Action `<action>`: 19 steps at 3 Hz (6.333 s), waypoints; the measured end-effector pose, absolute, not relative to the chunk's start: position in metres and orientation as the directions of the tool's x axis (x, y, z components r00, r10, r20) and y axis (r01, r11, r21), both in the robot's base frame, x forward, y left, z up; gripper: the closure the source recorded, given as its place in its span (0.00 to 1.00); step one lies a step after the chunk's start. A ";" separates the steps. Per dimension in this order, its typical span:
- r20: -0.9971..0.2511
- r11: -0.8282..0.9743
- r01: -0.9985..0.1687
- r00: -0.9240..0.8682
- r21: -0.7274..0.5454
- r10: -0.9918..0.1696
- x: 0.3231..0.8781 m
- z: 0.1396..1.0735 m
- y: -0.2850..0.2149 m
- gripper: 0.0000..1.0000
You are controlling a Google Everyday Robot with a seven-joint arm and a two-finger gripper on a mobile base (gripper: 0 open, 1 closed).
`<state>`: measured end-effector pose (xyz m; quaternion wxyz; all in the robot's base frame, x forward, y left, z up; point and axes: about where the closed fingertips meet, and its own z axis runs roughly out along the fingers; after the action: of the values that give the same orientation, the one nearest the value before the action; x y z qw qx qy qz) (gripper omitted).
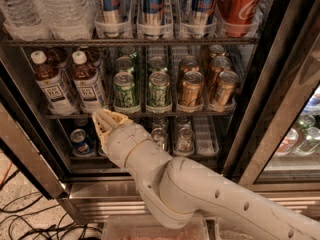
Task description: Pick blue plastic bottle from middle shelf of fridge
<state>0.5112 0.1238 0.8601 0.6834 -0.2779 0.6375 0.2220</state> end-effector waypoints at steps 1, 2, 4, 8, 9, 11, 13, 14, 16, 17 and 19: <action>-0.995 0.747 -0.658 0.089 -0.097 -0.051 0.511 0.860 0.124 0.80; -0.995 0.747 -0.658 0.089 -0.097 -0.051 0.511 0.860 0.124 0.64; -0.995 0.747 -0.658 0.089 -0.097 -0.051 0.511 0.860 0.124 0.63; -0.995 0.748 -0.656 0.090 -0.099 -0.053 0.511 0.859 0.124 0.24; -0.995 0.751 -0.652 0.090 -0.098 -0.052 0.512 0.858 0.124 0.28; -0.996 0.756 -0.649 0.083 -0.086 -0.042 0.530 0.855 0.124 0.31; -0.994 0.749 -0.654 0.081 -0.107 -0.071 0.565 0.876 0.118 0.30; -0.993 0.724 -0.680 0.075 -0.114 -0.086 0.580 0.881 0.126 0.30; -0.994 0.654 -0.750 0.047 -0.101 -0.099 0.592 0.871 0.159 0.31; -0.994 0.624 -0.775 0.039 -0.095 -0.103 0.610 0.862 0.183 0.30; -0.993 0.626 -0.774 0.033 -0.096 -0.112 0.616 0.854 0.187 0.50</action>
Offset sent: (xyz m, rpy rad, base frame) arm 0.0000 0.0000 0.0000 0.0000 0.0000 0.0000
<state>0.6163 0.1873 0.8543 0.6312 -0.3439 0.6438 0.2624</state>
